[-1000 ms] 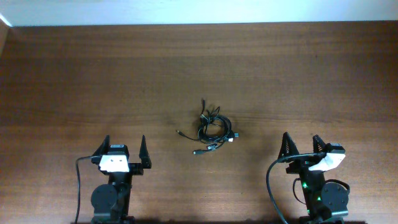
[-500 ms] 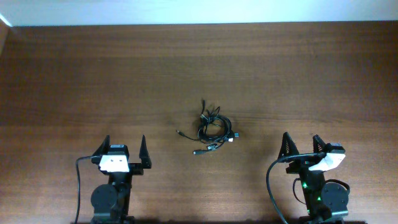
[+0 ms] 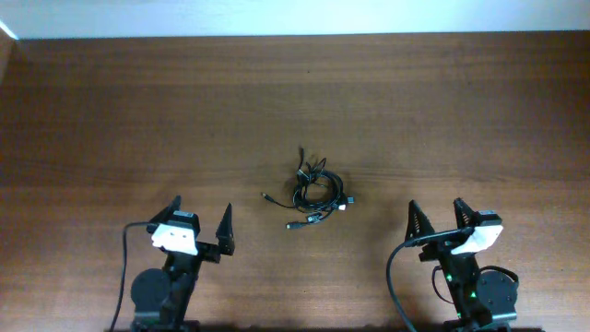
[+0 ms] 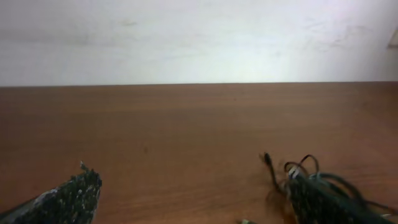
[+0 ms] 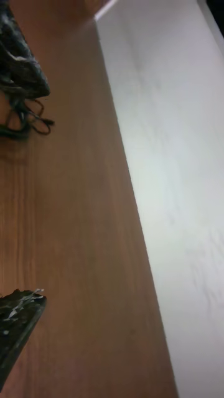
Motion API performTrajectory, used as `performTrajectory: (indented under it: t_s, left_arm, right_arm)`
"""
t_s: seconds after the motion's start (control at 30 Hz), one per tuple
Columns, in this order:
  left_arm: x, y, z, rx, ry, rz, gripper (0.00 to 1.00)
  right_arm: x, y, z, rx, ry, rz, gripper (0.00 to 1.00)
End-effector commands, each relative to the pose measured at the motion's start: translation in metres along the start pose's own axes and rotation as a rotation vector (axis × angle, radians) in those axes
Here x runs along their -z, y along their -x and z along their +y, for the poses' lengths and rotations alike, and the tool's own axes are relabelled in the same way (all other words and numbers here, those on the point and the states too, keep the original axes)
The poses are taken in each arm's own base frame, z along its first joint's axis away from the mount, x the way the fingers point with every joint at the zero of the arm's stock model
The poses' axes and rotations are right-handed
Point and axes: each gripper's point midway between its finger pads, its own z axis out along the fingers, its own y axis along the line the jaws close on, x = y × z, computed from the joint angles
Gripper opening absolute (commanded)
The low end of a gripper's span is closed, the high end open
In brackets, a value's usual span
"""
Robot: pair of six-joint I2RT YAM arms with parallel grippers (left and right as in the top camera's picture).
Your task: Untangle cables
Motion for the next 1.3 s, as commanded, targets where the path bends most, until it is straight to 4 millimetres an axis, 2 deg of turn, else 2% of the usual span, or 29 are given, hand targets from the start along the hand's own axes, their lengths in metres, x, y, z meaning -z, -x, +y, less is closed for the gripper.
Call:
performTrajectory:
  t_s: [0.0,0.13,0.2,0.37,0.53,0.6,0.7,0.8,0.87,0.93,1.0,1.03,1.1,1.2,1.27]
  left_arm:
    - [0.0,0.044,-0.008,0.015,-0.039,-0.022,0.99]
    - [-0.01,0.075,-0.021,0.013,-0.116,0.042,0.99]
    - [-0.02,0.089,-0.026,-0.013,-0.159,0.124,0.99]
    - [-0.041,0.119,-0.023,0.034,-0.155,0.316,0.99]
    - [-0.057,0.137,-0.023,0.079,-0.161,0.476,0.99]
    - [-0.062,0.14,-0.031,0.086,-0.183,0.535,0.99]
    - [-0.071,0.143,-0.053,0.079,-0.257,0.577,0.99]
    - [-0.082,0.139,-0.07,0.076,-0.324,0.581,0.99]
    - [-0.085,0.134,-0.079,0.093,-0.373,0.6,0.99]
    - [-0.089,0.127,-0.078,0.099,-0.37,0.625,0.99]
    - [-0.095,0.11,-0.078,0.116,-0.372,0.687,0.89]
    - [-0.096,0.099,-0.081,0.122,-0.376,0.729,0.79]
    - [-0.098,0.077,-0.088,0.134,-0.388,0.813,0.7]
    - [-0.104,0.034,-0.106,0.15,-0.406,0.976,0.59]
    - [-0.105,0.012,-0.115,0.145,-0.422,1.051,0.53]
  right_arm:
    - [0.01,0.035,0.022,0.051,0.07,-0.044,0.99]
    - [0.021,0.052,0.029,0.043,0.053,0.014,0.99]
    - [0.029,0.066,0.034,0.038,0.041,0.055,0.99]
    - [0.04,0.102,0.047,0.072,0.01,0.173,0.99]
    - [0.033,0.125,0.057,0.048,-0.013,0.33,0.99]
    - [0.028,0.133,0.062,0.036,-0.009,0.393,0.99]
    - [0.015,0.144,0.07,0.015,-0.007,0.489,0.99]
    - [-0.007,0.144,0.075,-0.009,0.016,0.564,0.99]
    - [-0.02,0.132,0.074,-0.026,0.023,0.619,0.99]
    - [-0.028,0.121,0.078,-0.049,0.054,0.672,0.99]
    - [-0.039,0.107,0.076,-0.071,0.061,0.732,0.99]
    - [-0.042,0.101,0.074,-0.077,0.054,0.752,0.99]
    - [-0.05,0.089,0.07,-0.09,0.044,0.801,0.99]
    - [-0.057,0.071,0.064,-0.111,0.025,0.875,0.99]
    - [-0.059,0.065,0.062,-0.116,0.018,0.896,0.99]
